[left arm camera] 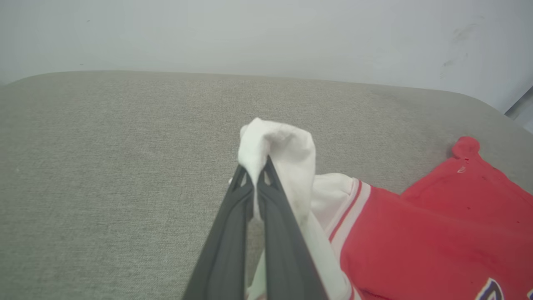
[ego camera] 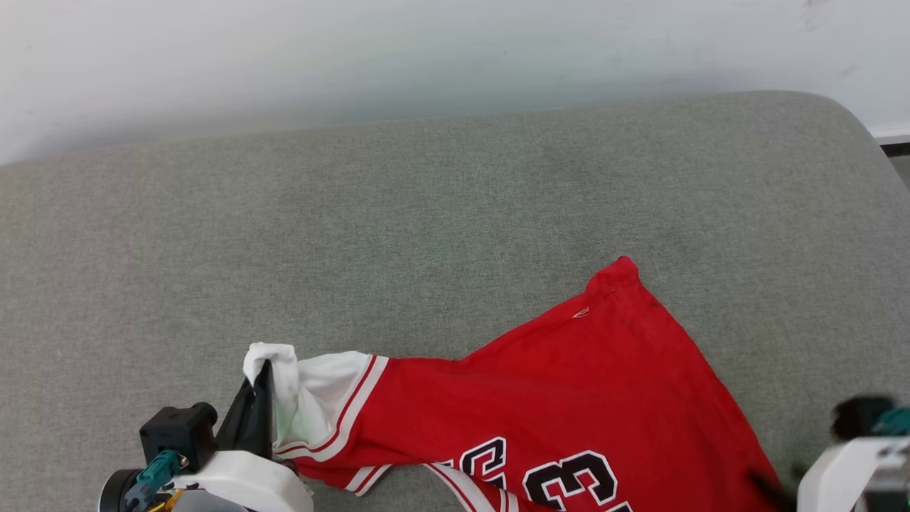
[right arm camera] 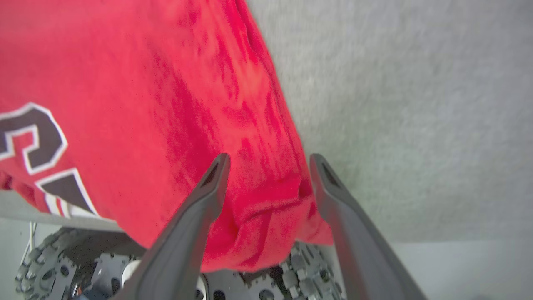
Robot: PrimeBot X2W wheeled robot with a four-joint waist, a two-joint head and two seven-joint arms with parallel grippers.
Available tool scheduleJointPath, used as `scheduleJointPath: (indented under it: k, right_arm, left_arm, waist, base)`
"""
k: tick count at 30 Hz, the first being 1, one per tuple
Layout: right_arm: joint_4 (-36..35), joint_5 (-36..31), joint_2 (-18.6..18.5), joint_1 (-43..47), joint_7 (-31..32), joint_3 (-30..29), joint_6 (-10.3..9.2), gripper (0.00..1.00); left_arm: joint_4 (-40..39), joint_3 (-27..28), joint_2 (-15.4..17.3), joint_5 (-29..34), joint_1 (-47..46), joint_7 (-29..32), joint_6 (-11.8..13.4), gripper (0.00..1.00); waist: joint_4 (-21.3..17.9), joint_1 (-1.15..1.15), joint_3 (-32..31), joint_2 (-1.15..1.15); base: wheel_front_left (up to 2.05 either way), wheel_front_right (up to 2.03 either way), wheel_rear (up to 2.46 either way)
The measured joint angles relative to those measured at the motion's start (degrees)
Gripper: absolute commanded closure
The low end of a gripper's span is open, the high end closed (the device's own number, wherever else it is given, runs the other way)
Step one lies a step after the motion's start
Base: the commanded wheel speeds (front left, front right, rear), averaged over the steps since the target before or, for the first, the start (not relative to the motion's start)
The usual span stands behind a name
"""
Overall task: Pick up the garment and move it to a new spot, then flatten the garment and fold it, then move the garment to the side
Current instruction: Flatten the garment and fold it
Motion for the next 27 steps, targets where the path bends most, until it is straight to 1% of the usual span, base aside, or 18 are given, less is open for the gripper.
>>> scheduleJointPath:
  k: [3, 7, 9, 11, 13, 14, 19, 22, 25, 27]
  right_arm:
    - [-1.1, -1.0, 1.3, -4.1, -11.2, -2.7, 0.00, 0.00]
    - [0.1, -1.4, 2.8, -8.5, -23.5, -3.6, 0.00, 0.00]
    - [1.2, -1.7, 3.0, -10.9, -26.7, -3.3, 0.00, 0.00]
    - [2.5, -1.7, 3.2, -13.7, -27.4, -2.5, 0.00, 0.00]
    - [3.7, -1.4, 2.8, -17.6, -25.6, -1.0, -0.01, 0.00]
    - [4.2, -1.1, 2.1, -19.5, -23.6, 0.2, 0.00, 0.00]
    - [7.6, 1.2, -2.4, -28.7, -8.7, 5.9, 0.00, 0.00]
    - [9.5, 2.4, -3.5, -33.0, -0.5, 8.3, 0.00, 0.00]
    - [10.8, 3.3, -4.5, -36.6, 3.9, 11.3, 0.00, 0.00]
    - [11.9, 4.2, -4.4, -38.2, 5.1, 13.3, 0.00, 0.00]
  left_arm:
    - [-0.5, -0.1, 0.3, 0.1, -0.2, 0.6, 0.0, 1.00]
    - [-1.1, -0.5, 0.6, 0.6, -1.5, 1.2, 0.2, 1.00]
    - [-1.6, -0.9, 0.5, 0.9, -2.2, 1.3, 0.2, 1.00]
    - [-1.9, -1.2, 0.2, 1.1, -3.1, 1.3, 0.2, 1.00]
    - [-2.4, -1.6, -0.1, 1.5, -4.3, 1.5, 0.1, 1.00]
    - [-2.5, -1.8, -0.2, 1.6, -5.0, 1.5, 0.1, 1.00]
    - [-3.2, -3.1, -0.8, 2.6, -8.3, 1.4, -0.5, 1.00]
    - [-3.2, -3.6, -1.2, 2.9, -9.8, 1.0, -0.9, 1.00]
    - [-3.1, -4.3, -1.9, 3.2, -11.0, 0.8, -1.2, 1.00]
    - [-2.9, -4.7, -2.3, 3.3, -11.6, 0.4, -1.5, 1.00]
  waist:
    - [0.0, 0.00, 0.3, 0.00]
    - [0.6, 0.00, 1.2, 0.00]
    - [1.0, 0.00, 1.9, 0.00]
    - [1.4, 0.01, 2.9, 0.00]
    - [1.9, 0.01, 4.1, 0.00]
    - [2.1, 0.01, 4.8, 0.00]
    - [3.5, 0.02, 8.5, 0.00]
    - [4.5, 0.02, 10.6, 0.00]
    - [5.7, 0.02, 12.2, 0.00]
    - [6.5, 0.02, 13.1, 0.00]
  base:
    - [0.00, 0.00, 0.00]
    - [0.00, 0.00, 0.00]
    - [0.00, 0.00, 0.00]
    - [0.00, 0.00, 0.00]
    - [0.00, 0.00, 0.00]
    - [0.00, 0.00, 0.00]
    - [0.00, 0.00, 0.00]
    - [0.00, 0.00, 0.00]
    - [0.00, 0.00, 0.00]
    - [0.00, 0.00, 0.00]
